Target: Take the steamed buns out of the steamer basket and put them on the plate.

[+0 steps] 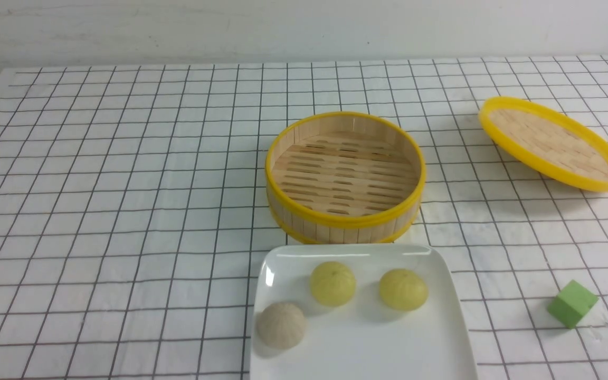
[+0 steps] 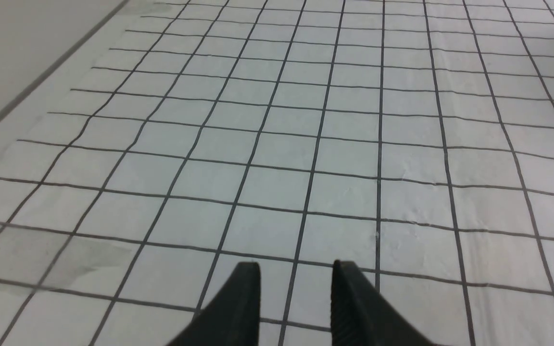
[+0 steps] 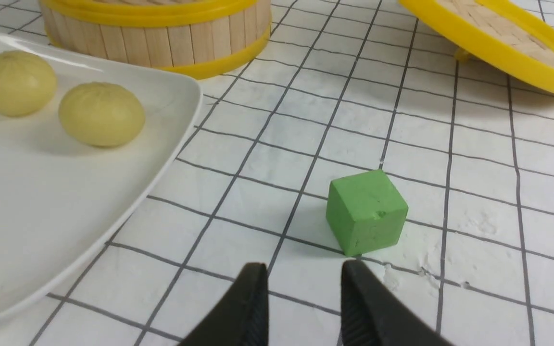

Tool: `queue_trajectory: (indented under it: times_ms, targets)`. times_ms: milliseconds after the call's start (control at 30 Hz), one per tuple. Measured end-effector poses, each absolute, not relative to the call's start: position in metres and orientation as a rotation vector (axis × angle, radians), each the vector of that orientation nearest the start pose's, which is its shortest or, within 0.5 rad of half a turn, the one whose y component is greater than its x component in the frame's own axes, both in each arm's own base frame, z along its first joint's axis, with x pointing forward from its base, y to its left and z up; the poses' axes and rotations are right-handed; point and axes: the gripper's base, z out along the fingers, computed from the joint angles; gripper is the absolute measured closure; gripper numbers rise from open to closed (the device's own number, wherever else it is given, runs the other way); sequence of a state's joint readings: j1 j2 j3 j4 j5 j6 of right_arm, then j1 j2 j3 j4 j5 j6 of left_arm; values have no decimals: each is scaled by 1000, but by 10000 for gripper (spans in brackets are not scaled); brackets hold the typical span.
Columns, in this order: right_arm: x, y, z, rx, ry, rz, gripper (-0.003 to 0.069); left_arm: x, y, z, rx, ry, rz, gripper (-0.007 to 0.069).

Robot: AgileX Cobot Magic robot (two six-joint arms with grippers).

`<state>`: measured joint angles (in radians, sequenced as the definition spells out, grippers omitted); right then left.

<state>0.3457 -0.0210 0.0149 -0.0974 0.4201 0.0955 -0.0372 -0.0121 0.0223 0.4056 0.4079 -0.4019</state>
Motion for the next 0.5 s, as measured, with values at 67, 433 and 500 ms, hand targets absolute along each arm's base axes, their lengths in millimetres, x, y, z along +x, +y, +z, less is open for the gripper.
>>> queue_trajectory:
  times_ms: [67, 433, 500]
  targets:
    - [49, 14, 172, -279, 1877, 213, 419, 52, 12, 173, -98, 1867, 103, 384]
    - [49, 14, 172, -251, 1877, 232, 419, 52, 12, 173, -97, 1867, 106, 384]
    - [49, 14, 172, -253, 1876, 230, 419, 52, 13, 173, -96, 1867, 107, 384]
